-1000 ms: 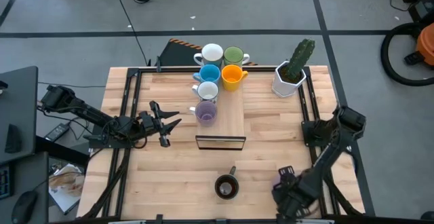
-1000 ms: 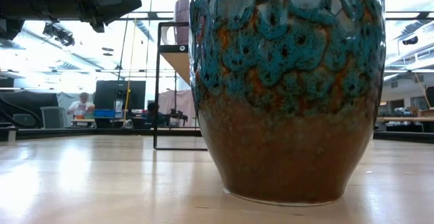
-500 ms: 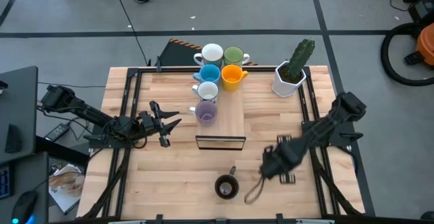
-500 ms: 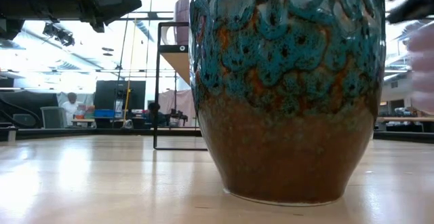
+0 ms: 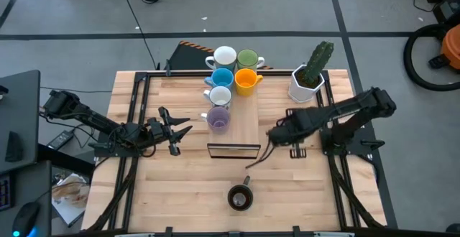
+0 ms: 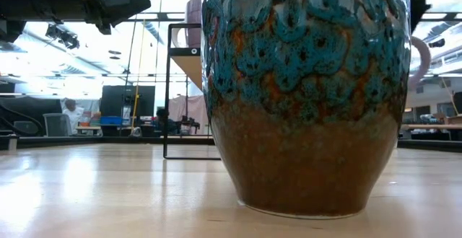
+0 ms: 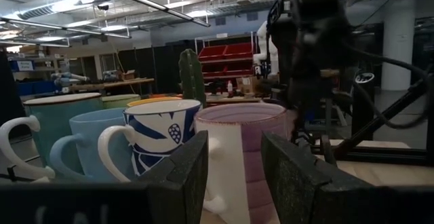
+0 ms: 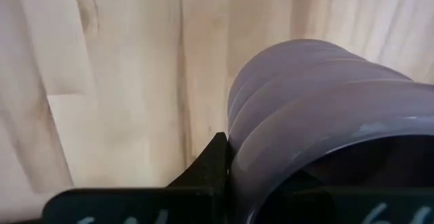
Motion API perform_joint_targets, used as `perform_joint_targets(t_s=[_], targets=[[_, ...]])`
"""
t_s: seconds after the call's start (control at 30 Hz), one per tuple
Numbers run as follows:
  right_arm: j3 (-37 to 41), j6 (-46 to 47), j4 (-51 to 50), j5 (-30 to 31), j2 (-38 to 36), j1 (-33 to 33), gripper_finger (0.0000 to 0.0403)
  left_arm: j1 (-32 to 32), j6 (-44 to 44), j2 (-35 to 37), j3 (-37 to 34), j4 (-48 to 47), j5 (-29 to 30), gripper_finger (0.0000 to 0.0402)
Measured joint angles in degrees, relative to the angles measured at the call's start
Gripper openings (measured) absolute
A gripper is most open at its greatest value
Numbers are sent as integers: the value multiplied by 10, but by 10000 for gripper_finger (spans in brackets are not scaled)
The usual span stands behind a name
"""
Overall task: Place coffee mugs
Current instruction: Put the purple mug on the shelf
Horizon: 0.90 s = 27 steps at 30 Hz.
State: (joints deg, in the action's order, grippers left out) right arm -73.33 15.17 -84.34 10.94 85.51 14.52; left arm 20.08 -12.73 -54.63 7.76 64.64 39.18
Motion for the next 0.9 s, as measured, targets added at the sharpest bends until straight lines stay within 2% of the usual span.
perform_joint_targets(t_s=[0.3,0.47,0.67,0.9], targets=[[-135,-105,-10,40,-4,-90,34,0,-1,0,0,0,0,142],[-211,-163,39,18,1,-109,34,0,-1,0,0,0,0,142],[-288,-193,51,7,66,-120,34,0,-1,0,0,1,0,142],[-351,-216,45,-42,149,-152,34,0,0,0,0,0,0,142]])
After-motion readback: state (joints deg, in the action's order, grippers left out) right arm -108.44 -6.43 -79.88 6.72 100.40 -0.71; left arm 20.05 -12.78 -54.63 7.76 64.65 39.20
